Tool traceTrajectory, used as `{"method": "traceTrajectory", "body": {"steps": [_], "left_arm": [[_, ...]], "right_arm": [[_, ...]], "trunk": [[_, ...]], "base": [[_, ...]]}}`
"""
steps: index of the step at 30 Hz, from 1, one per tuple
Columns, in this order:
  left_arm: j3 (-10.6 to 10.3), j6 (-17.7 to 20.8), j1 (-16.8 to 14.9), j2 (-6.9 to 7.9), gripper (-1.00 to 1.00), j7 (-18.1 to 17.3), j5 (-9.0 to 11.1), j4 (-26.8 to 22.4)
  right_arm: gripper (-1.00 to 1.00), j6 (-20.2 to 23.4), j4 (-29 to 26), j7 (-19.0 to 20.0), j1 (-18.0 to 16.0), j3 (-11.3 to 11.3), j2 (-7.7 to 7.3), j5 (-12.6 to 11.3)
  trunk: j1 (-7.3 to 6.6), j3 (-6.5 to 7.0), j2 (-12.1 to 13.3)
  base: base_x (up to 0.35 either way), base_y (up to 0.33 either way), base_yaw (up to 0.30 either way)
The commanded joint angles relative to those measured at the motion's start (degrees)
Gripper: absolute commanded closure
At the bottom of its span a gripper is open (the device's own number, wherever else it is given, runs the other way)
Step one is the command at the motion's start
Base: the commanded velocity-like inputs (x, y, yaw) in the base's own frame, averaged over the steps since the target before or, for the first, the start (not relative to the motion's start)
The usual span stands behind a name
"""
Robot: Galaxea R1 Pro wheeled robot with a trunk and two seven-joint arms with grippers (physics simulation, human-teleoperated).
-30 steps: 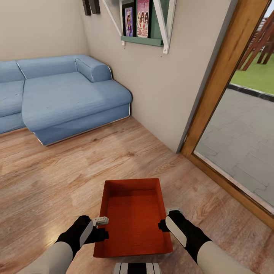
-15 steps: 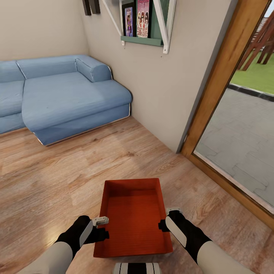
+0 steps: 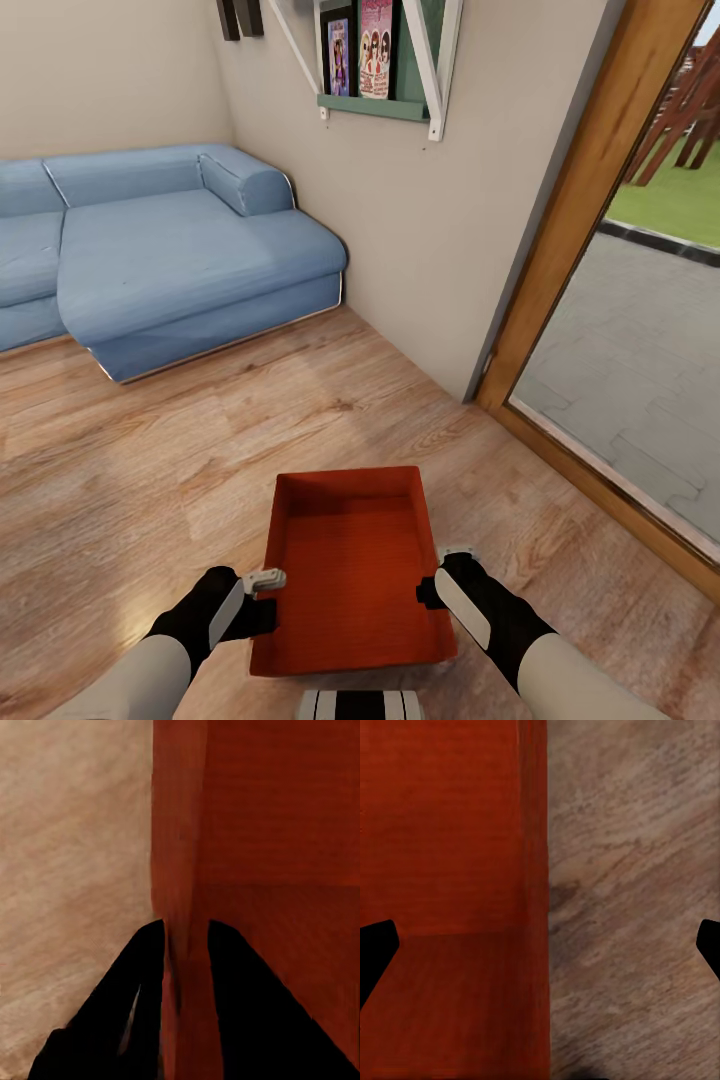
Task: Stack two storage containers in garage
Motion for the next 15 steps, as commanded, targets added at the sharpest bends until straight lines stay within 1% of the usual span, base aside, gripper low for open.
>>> {"method": "traceTrajectory", "body": {"steps": [1, 6, 15], "left_arm": [[0.3, 0.3, 0.0, -0.03, 1.0, 0.0, 0.0, -0.1], [0.0, 0.3, 0.0, -0.03, 1.0, 0.2, -0.2, -0.1], [0.0, 0.3, 0.0, -0.03, 1.0, 0.2, -0.2, -0.1]], "right_arm": [[-1.0, 0.1, -0.1, -0.6, 0.0, 0.3, -0.04, -0.6], [-1.0, 0.1, -0.1, -0.6, 0.0, 0.3, -0.04, -0.6], [-1.0, 0.1, -0.1, -0.6, 0.0, 0.3, -0.01, -0.6]], "trunk": [[-0.01, -0.04, 0.0], [-0.01, -0.04, 0.0], [-0.01, -0.04, 0.0]], "base": [[0.0, 0.0, 0.0], [0.0, 0.0, 0.0], [0.0, 0.0, 0.0]]}}
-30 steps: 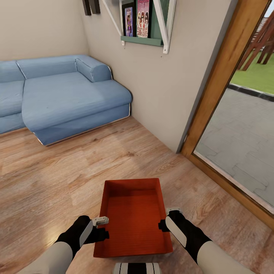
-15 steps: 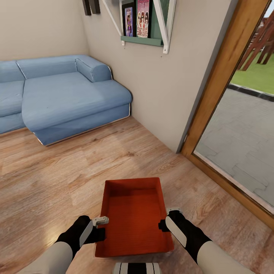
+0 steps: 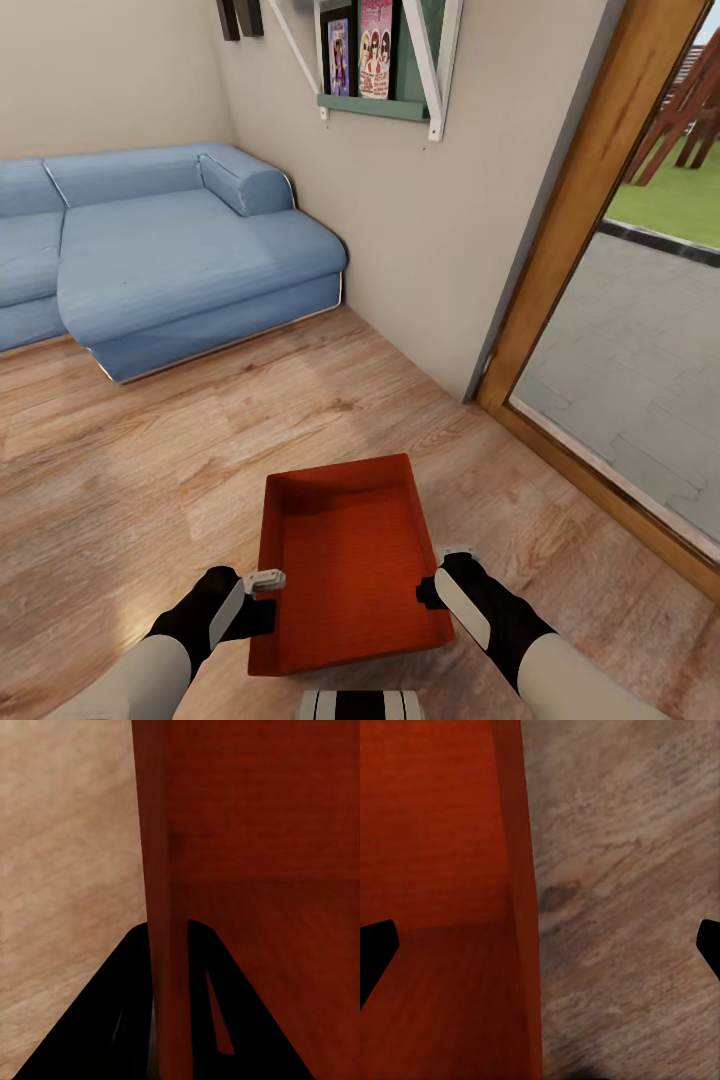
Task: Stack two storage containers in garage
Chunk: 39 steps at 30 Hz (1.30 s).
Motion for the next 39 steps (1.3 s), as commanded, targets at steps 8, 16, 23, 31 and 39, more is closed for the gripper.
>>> {"method": "traceTrajectory", "body": {"steps": [8, 16, 23, 31, 39], "left_arm": [[0.3, 0.3, 0.0, -0.04, 1.0, 0.0, 0.3, -0.1], [0.3, 0.3, 0.0, -0.04, 1.0, 0.0, 0.3, -0.1], [0.3, 0.3, 0.0, -0.04, 1.0, -0.1, 0.3, -0.1], [0.3, 0.3, 0.0, -0.04, 1.0, 0.0, 0.3, -0.1], [0.3, 0.3, 0.0, -0.04, 1.0, 0.0, 0.3, -0.1]], "right_arm": [[-1.0, 0.1, -0.1, -0.6, 0.0, 0.3, -0.05, -0.6], [-1.0, 0.1, -0.1, -0.6, 0.0, 0.3, -0.06, -0.6], [1.0, 0.1, -0.1, -0.6, 0.0, 0.3, -0.04, -0.6], [1.0, 0.1, -0.1, -0.6, 0.0, 0.3, -0.03, -0.6], [1.0, 0.1, -0.1, -0.6, 0.0, 0.3, -0.05, -0.6]], "trunk": [[-0.01, -0.04, 0.0], [-0.01, -0.04, 0.0], [-0.01, -0.04, 0.0], [-0.01, -0.04, 0.0], [-0.01, -0.04, 0.0]], "base": [[0.0, 0.0, 0.0], [0.0, 0.0, 0.0], [0.0, 0.0, 0.0], [0.0, 0.0, 0.0], [0.0, 0.0, 0.0]]}}
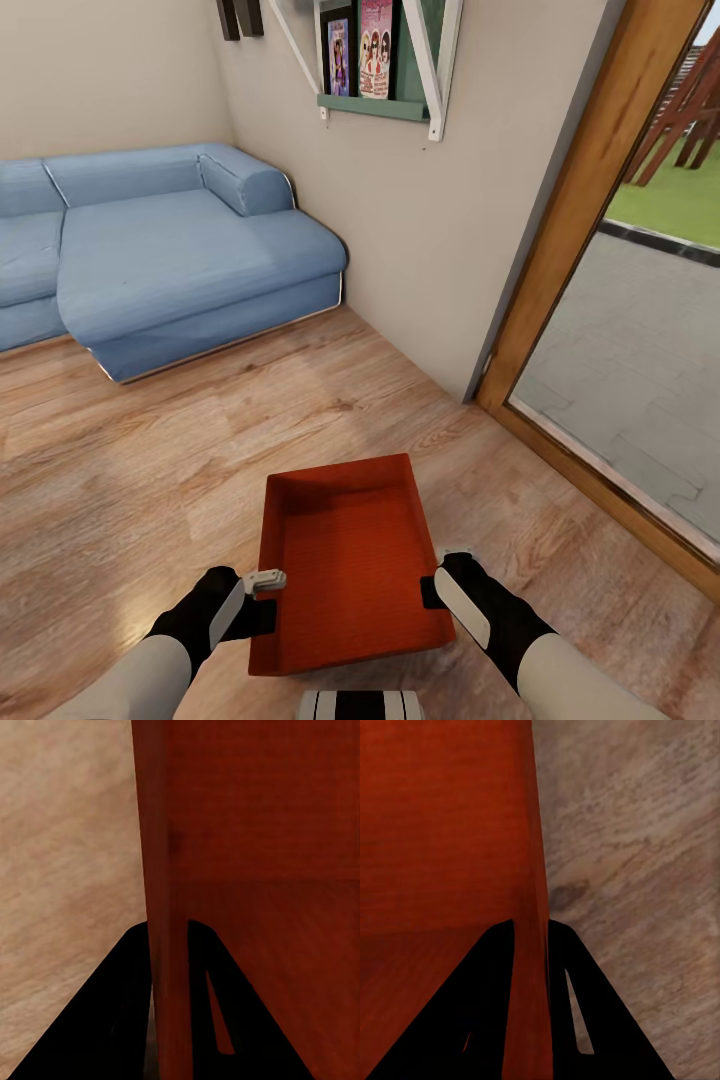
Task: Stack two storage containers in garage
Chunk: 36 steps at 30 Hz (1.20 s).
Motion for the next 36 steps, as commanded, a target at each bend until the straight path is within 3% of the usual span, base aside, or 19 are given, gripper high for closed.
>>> {"method": "traceTrajectory", "body": {"steps": [1, 28, 36], "left_arm": [[0.4, 0.3, 0.0, -0.01, 1.0, 0.2, 0.3, -0.1], [0.3, 0.3, 0.0, -0.01, 1.0, 0.7, 0.2, -0.1], [0.3, 0.3, 0.0, -0.01, 1.0, 0.7, 0.2, -0.1]], "right_arm": [[1.0, 0.5, 0.0, -0.8, 0.0, 0.2, -0.06, 0.6], [1.0, 0.5, -0.1, -0.9, 0.0, 0.2, -0.01, 0.6], [1.0, 0.5, -0.1, -0.9, 0.0, 0.2, -0.03, 0.6]], "trunk": [[-0.01, -0.04, 0.0], [-0.01, -0.04, 0.0], [-1.77, 1.69, 3.2]], "base": [[0.0, 0.0, 0.0], [0.0, 0.0, 0.0], [0.0, 0.0, 0.0]]}}
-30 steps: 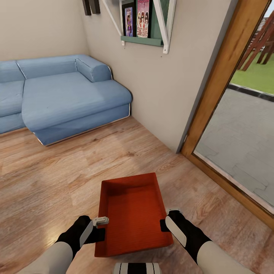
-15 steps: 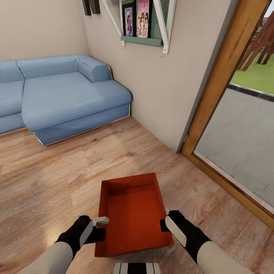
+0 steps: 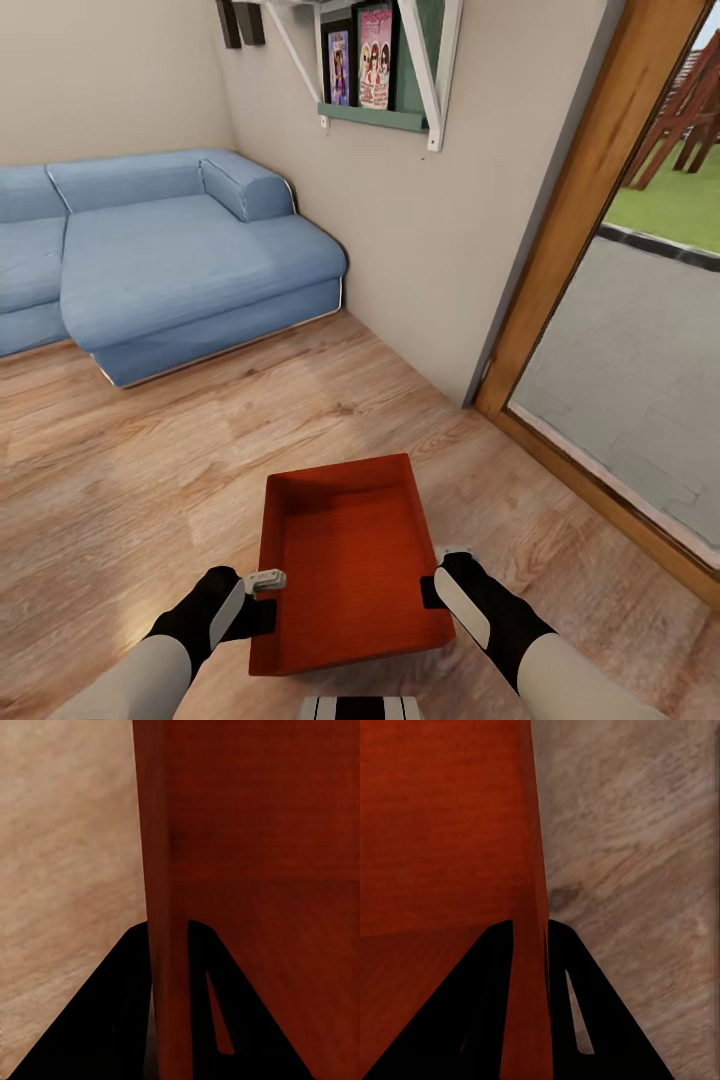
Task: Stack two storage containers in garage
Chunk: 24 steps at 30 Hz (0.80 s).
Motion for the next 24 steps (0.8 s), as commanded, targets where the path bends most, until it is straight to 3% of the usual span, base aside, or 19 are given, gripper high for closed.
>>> {"method": "traceTrajectory", "body": {"steps": [1, 24], "left_arm": [[0.8, 0.3, 0.0, -0.04, 1.0, 0.2, -0.8, -0.1], [0.8, 0.3, 0.0, -0.04, 1.0, 0.2, -0.8, -0.1]], "right_arm": [[1.0, 0.5, -0.1, -0.6, 0.0, 0.1, -0.01, 0.8], [1.0, 0.5, 0.0, -0.6, 0.0, 0.1, -0.01, 0.6]], "trunk": [[-0.23, 0.22, 0.4], [-5.29, 6.38, 9.6]], "base": [[0.0, 0.0, 0.0], [0.0, 0.0, 0.0]]}}
